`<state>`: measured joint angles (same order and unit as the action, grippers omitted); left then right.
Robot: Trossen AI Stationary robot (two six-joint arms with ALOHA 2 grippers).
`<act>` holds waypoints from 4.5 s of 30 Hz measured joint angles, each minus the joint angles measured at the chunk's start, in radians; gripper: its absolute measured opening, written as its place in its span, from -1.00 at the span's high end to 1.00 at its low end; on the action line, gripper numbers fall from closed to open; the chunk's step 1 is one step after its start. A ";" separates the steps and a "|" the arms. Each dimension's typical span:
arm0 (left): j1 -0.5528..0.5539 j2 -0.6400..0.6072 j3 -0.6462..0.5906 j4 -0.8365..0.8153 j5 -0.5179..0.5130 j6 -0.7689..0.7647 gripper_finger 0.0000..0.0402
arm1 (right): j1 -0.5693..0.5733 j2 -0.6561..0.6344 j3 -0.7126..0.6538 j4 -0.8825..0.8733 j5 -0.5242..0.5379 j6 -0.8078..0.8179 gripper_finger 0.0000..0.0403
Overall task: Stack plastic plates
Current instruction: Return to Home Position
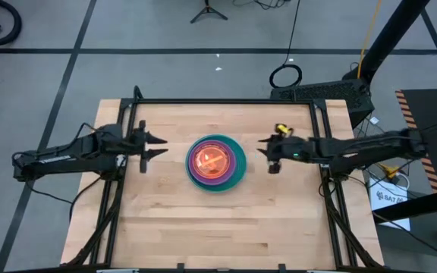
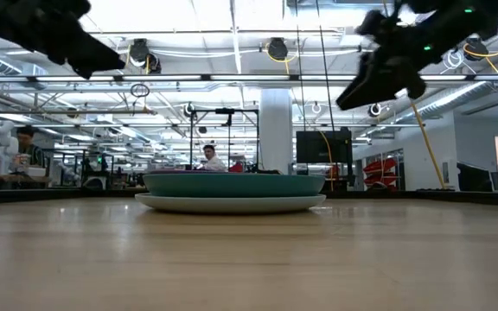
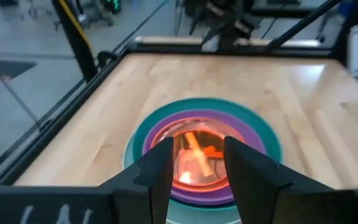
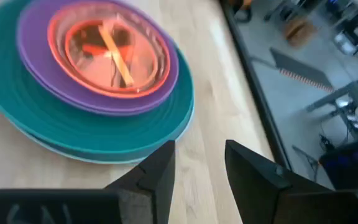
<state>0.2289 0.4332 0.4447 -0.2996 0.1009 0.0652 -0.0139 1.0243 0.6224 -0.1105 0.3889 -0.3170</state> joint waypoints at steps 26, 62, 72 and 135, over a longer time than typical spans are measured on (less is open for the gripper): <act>-0.068 -0.430 -0.350 0.221 -0.004 -0.070 0.27 | 0.002 -1.024 -0.373 -0.166 -0.131 0.101 0.34; -0.085 -0.402 -0.417 0.291 -0.108 -0.254 0.27 | -0.006 -0.984 -0.602 0.188 -0.259 0.069 0.34; -0.085 -0.402 -0.417 0.287 -0.108 -0.253 0.27 | -0.006 -0.984 -0.603 0.188 -0.259 0.069 0.34; -0.085 -0.402 -0.415 0.287 -0.107 -0.253 0.27 | -0.006 -0.984 -0.603 0.188 -0.259 0.069 0.34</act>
<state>0.1436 0.0315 0.0292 -0.0124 -0.0063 -0.1875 -0.0198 0.0408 0.0193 0.0776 0.1295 -0.2478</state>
